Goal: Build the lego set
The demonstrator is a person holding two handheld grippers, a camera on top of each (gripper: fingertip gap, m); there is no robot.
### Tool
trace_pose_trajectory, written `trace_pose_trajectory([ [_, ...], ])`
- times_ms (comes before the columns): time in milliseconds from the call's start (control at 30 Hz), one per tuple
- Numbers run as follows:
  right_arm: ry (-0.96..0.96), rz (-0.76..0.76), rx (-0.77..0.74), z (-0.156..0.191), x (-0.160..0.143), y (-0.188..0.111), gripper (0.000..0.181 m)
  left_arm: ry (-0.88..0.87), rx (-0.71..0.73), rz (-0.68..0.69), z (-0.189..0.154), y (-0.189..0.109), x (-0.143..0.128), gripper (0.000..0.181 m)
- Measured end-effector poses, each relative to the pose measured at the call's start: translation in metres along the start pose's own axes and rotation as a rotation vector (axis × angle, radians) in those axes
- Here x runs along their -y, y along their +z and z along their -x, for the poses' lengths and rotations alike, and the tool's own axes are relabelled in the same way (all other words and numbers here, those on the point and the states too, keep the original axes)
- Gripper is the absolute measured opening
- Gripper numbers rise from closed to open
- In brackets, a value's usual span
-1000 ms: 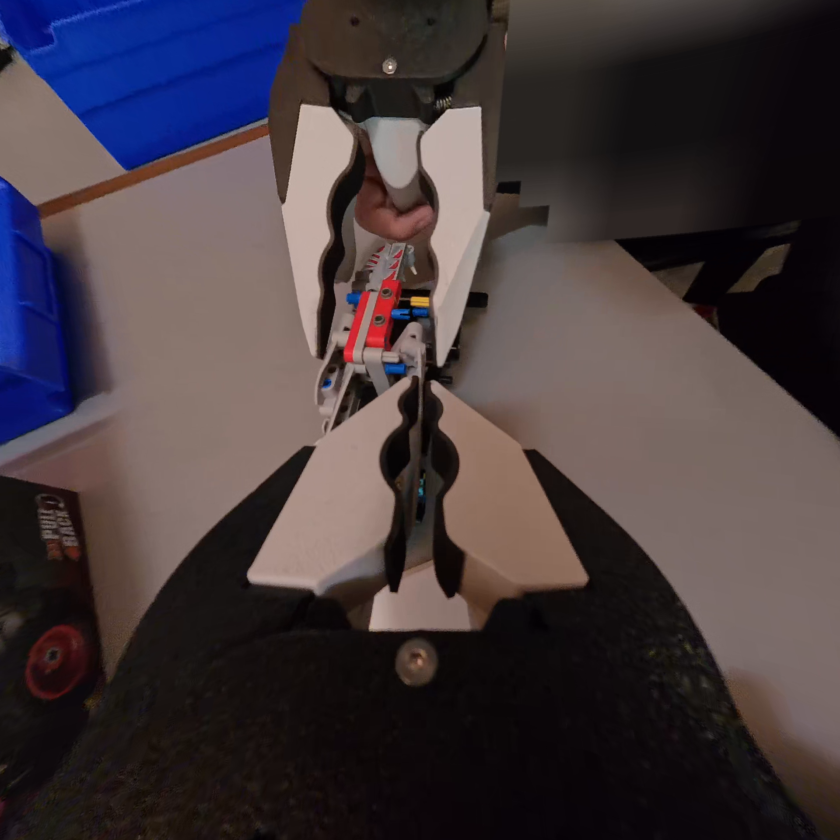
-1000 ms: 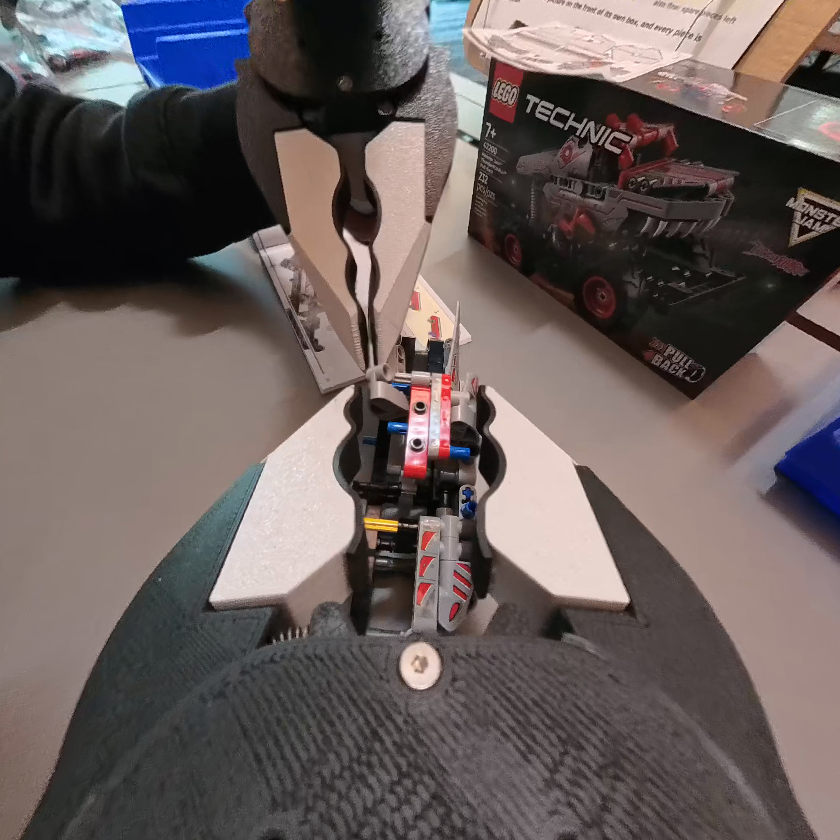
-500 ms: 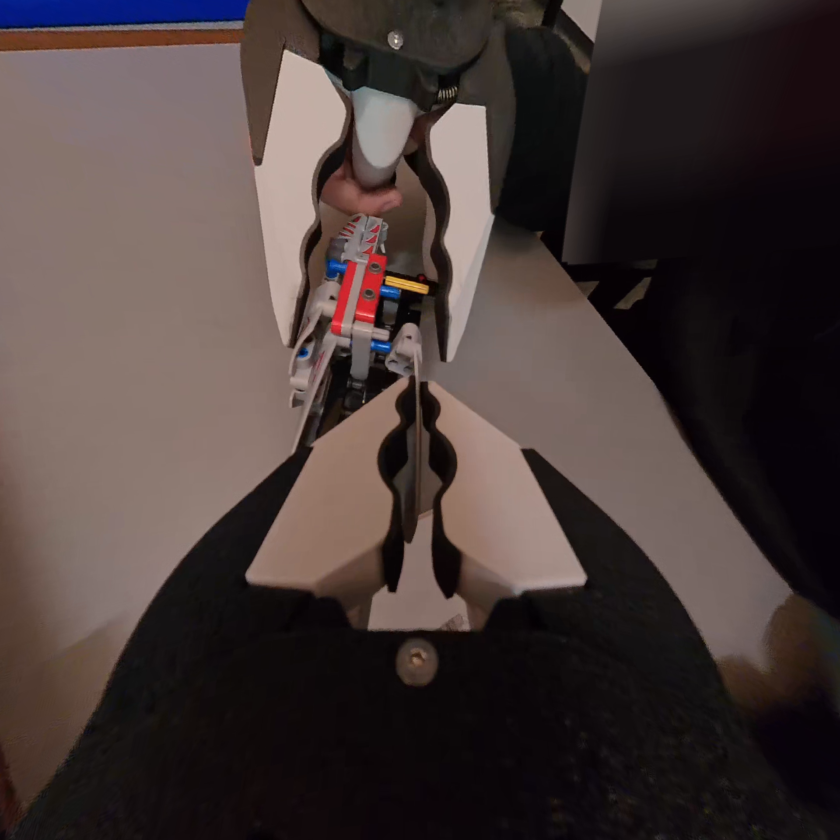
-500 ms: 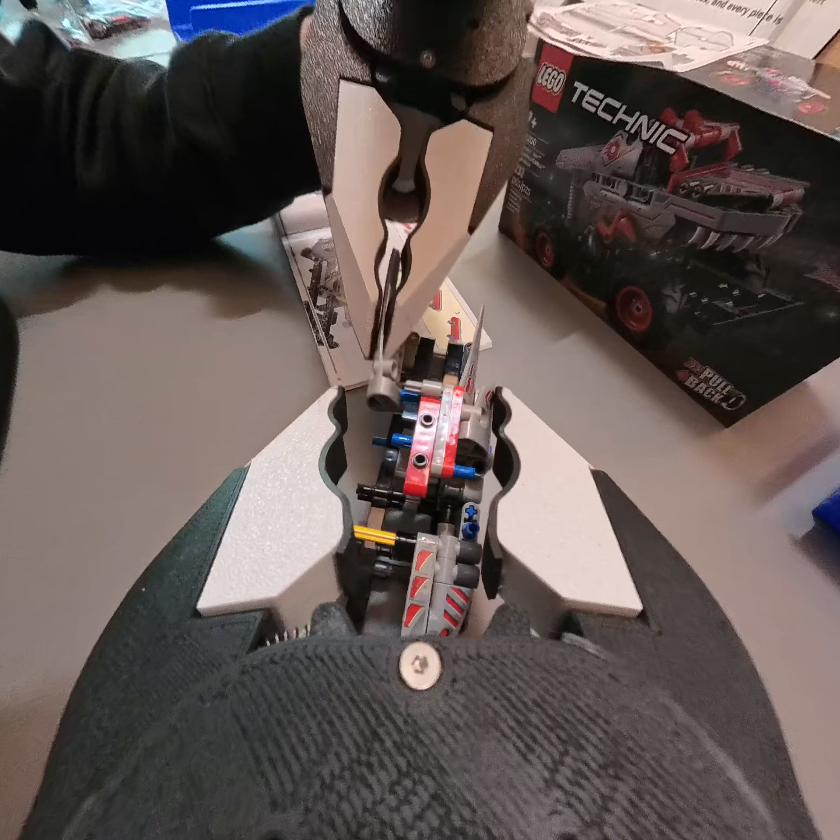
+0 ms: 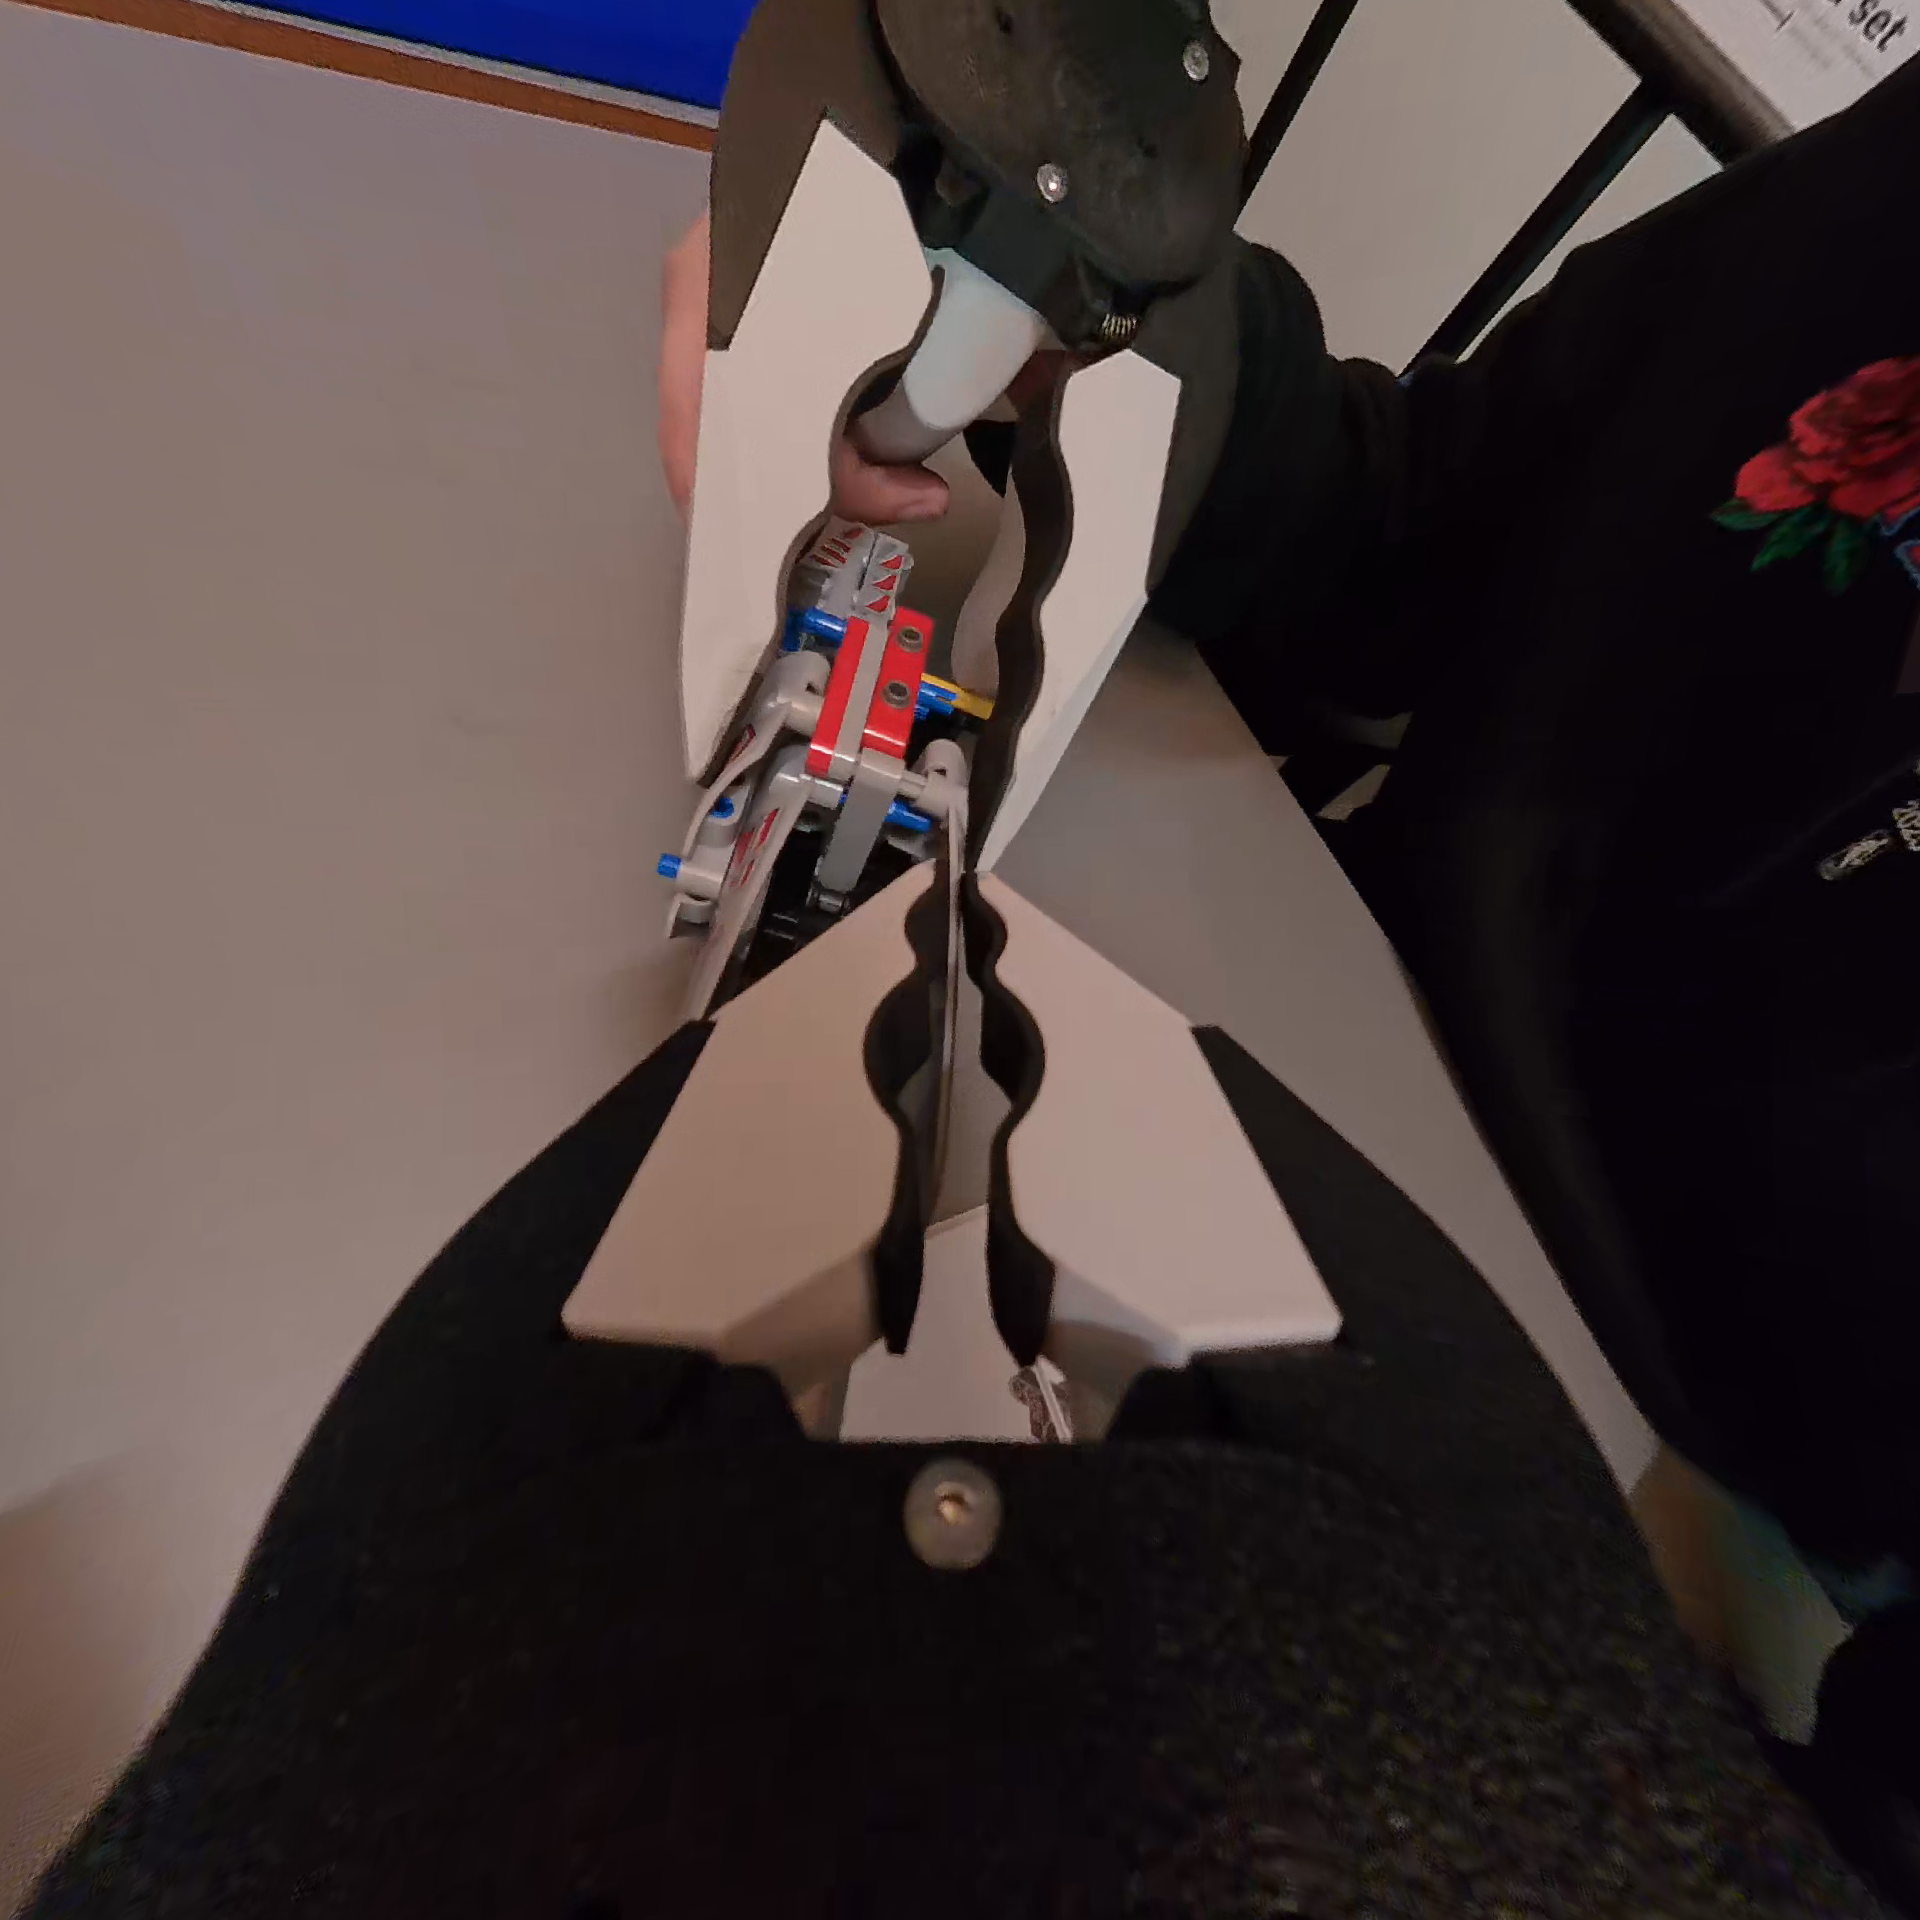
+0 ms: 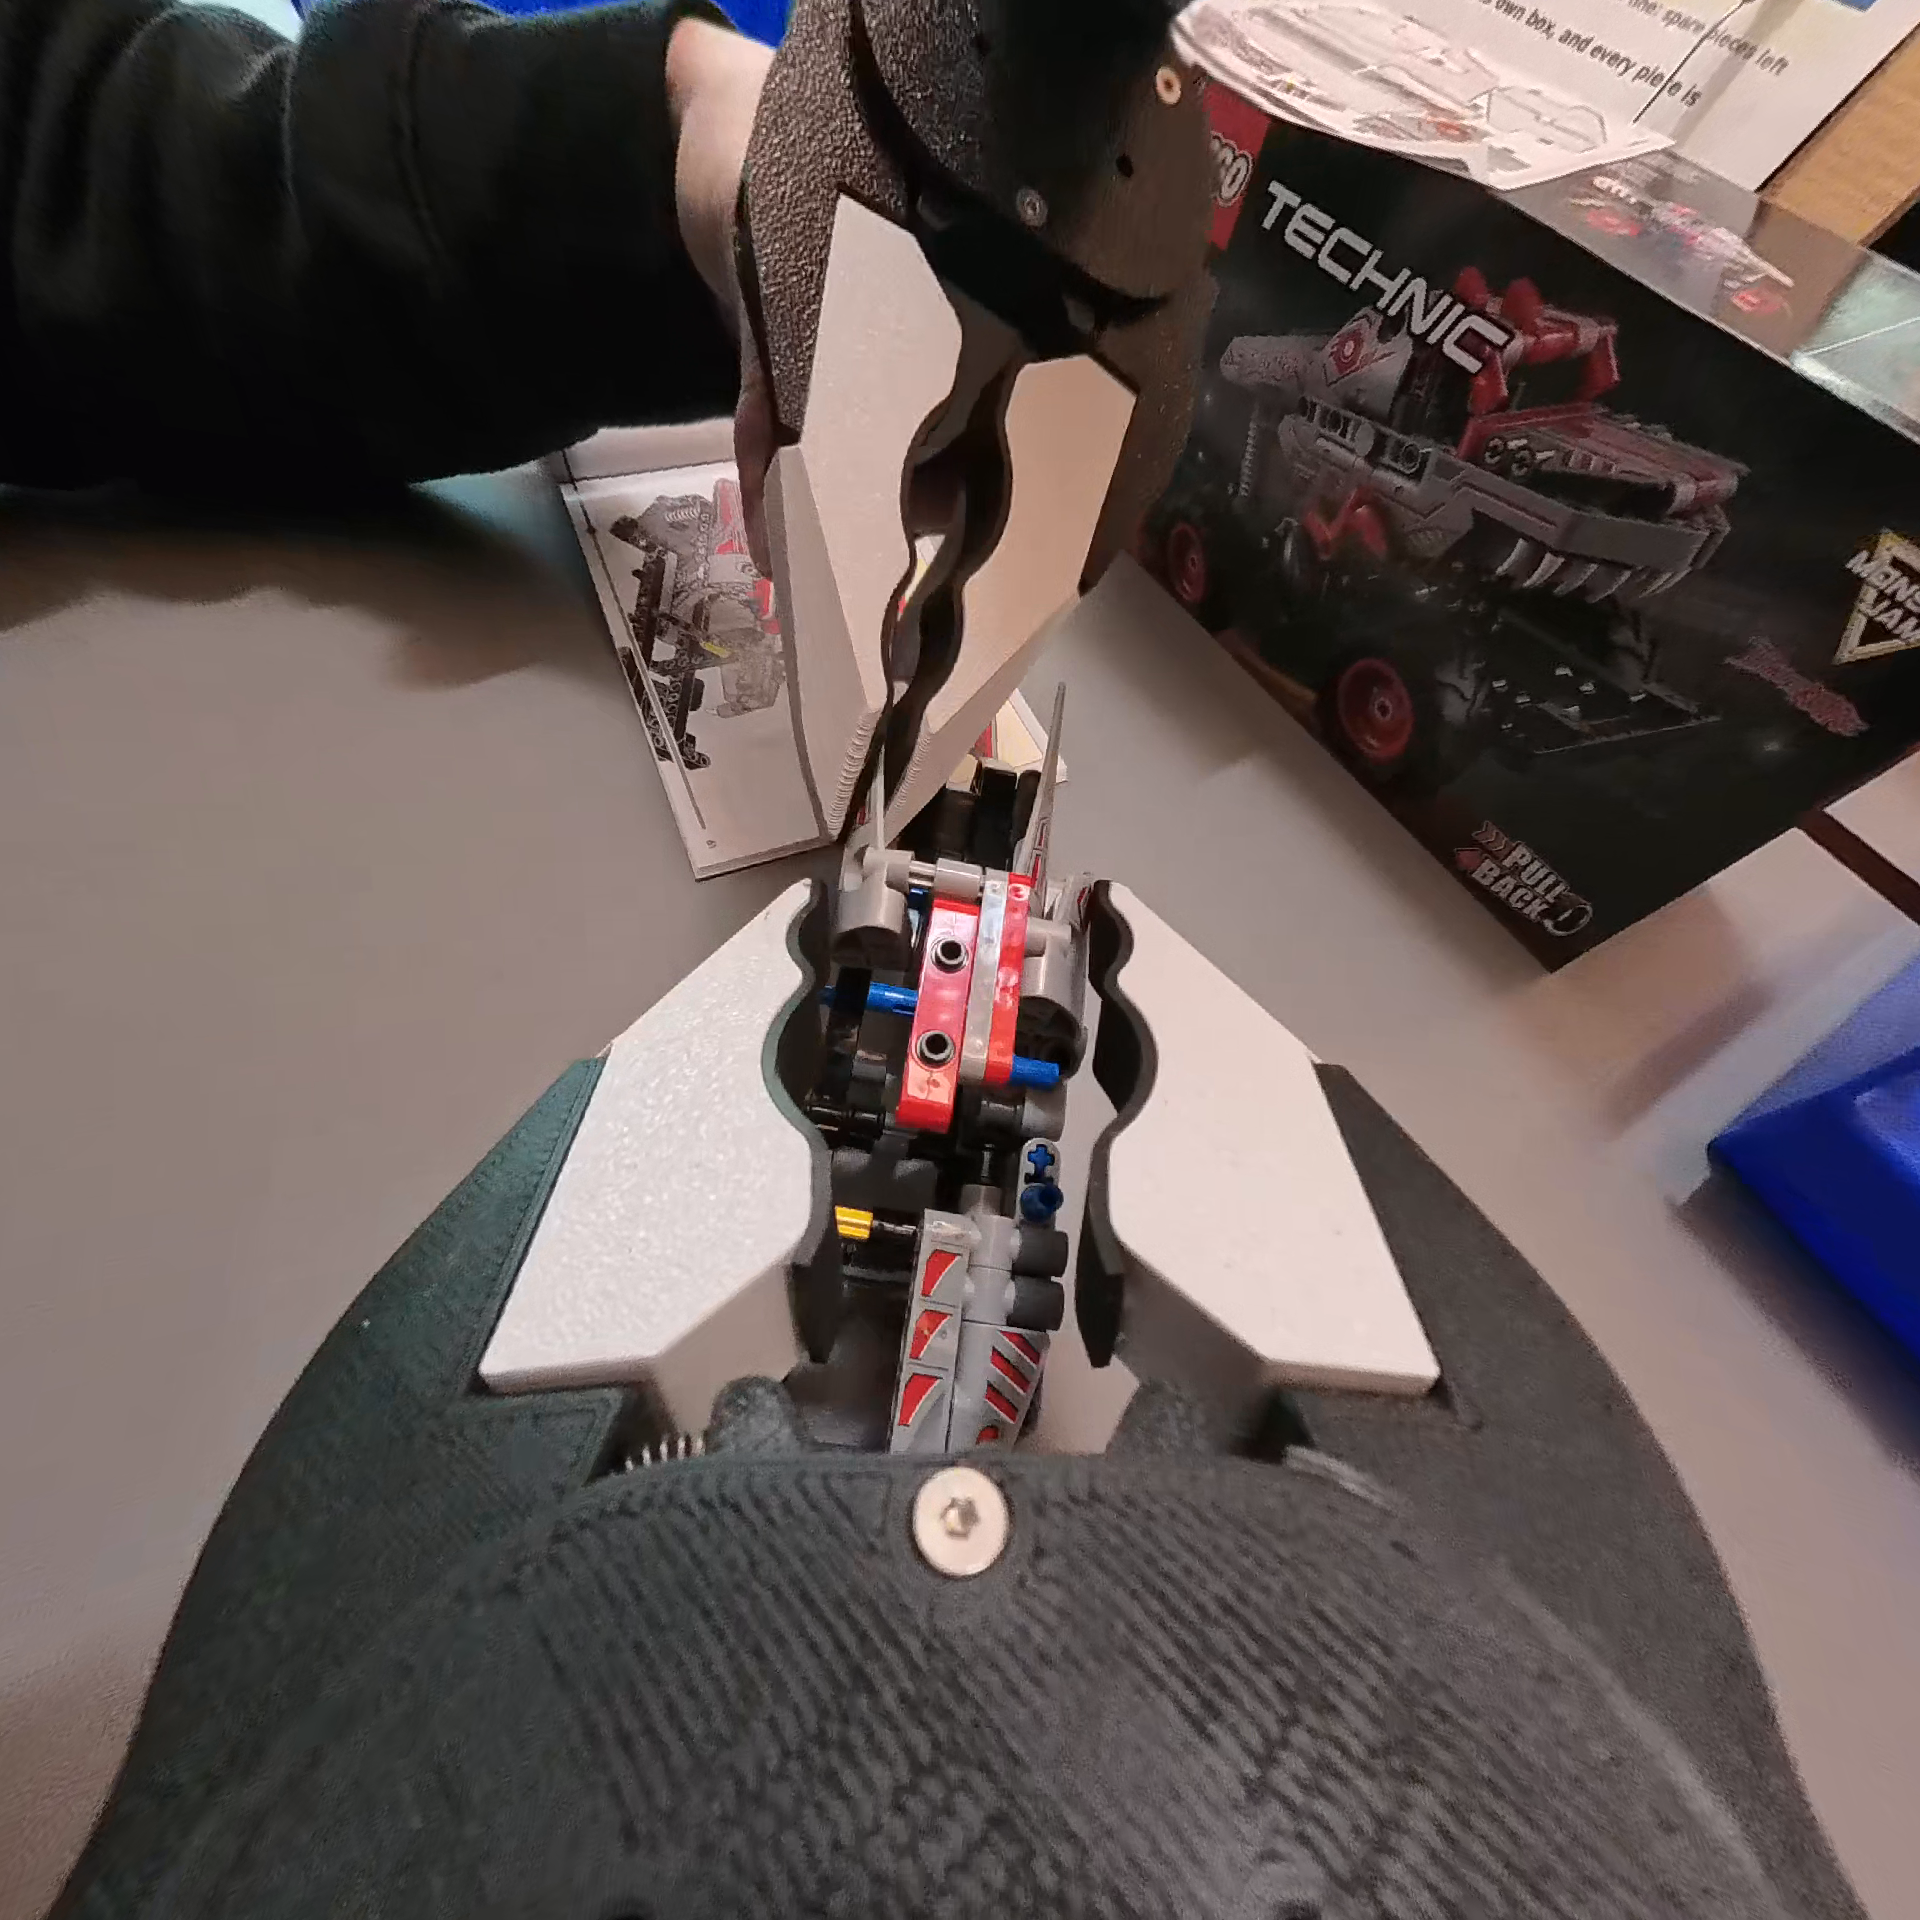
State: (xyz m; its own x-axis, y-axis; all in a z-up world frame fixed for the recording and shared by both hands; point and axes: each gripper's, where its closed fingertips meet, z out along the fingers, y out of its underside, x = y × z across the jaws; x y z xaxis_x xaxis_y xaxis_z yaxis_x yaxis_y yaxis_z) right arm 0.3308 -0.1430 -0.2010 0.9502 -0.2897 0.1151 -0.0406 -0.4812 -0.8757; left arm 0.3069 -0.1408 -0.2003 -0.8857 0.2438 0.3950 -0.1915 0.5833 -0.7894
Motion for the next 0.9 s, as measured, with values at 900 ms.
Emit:
trace_pose_trajectory([
  [900, 0.205, 0.052, 0.007, -0.016, 0.005, -0.011, 0.053, -0.187, -0.042, -0.048, 0.004, -0.001, 0.005, 0.000],
])
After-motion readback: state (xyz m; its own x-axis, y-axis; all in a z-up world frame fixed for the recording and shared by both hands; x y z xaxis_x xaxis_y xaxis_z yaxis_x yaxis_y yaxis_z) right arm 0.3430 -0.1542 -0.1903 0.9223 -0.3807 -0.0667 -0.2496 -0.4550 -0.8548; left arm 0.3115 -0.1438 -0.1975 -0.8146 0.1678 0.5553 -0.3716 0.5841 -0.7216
